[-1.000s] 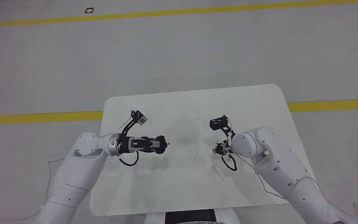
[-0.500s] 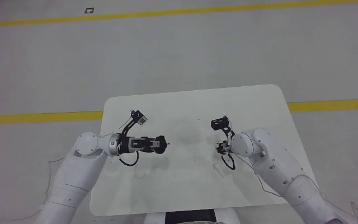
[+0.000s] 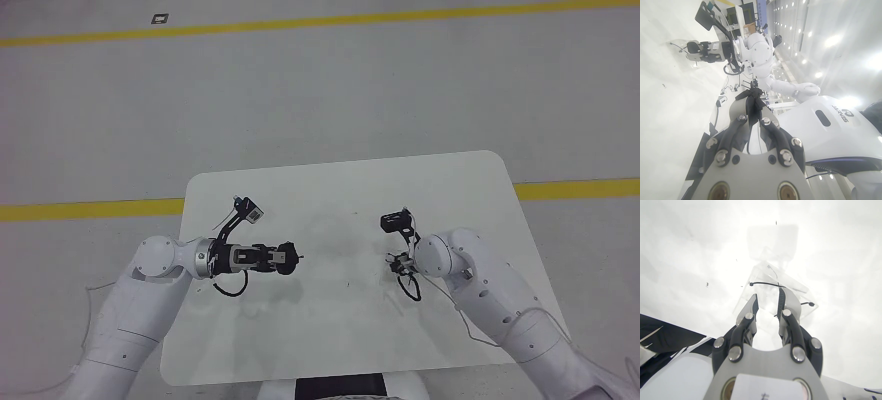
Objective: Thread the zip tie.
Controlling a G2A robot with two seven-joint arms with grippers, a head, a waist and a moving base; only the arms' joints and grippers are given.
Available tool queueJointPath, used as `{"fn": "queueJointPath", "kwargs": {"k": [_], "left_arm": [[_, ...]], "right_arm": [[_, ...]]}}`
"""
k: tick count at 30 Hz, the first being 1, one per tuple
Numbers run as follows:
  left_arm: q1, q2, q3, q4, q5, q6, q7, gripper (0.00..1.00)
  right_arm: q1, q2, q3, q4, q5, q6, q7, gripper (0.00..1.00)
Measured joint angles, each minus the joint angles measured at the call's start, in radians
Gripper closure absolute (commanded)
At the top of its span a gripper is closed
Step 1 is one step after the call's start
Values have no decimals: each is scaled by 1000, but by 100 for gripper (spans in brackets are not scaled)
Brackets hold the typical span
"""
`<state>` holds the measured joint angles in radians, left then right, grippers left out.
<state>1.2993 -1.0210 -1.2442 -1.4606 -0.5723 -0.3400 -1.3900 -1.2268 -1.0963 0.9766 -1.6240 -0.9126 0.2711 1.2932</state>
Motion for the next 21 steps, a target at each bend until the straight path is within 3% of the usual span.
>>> {"fn": "queueJointPath", "kwargs": {"k": [13, 17, 21], "left_arm": [[0, 0, 0, 0, 0, 0, 0, 100], [0, 0, 0, 0, 0, 0, 0, 100], [0, 0, 0, 0, 0, 0, 0, 100]], "right_arm": [[24, -11, -13, 61, 6, 6, 2, 78], [28, -14, -16, 64, 5, 8, 2, 100], [22, -14, -12, 51, -1, 11, 3, 100]]}}
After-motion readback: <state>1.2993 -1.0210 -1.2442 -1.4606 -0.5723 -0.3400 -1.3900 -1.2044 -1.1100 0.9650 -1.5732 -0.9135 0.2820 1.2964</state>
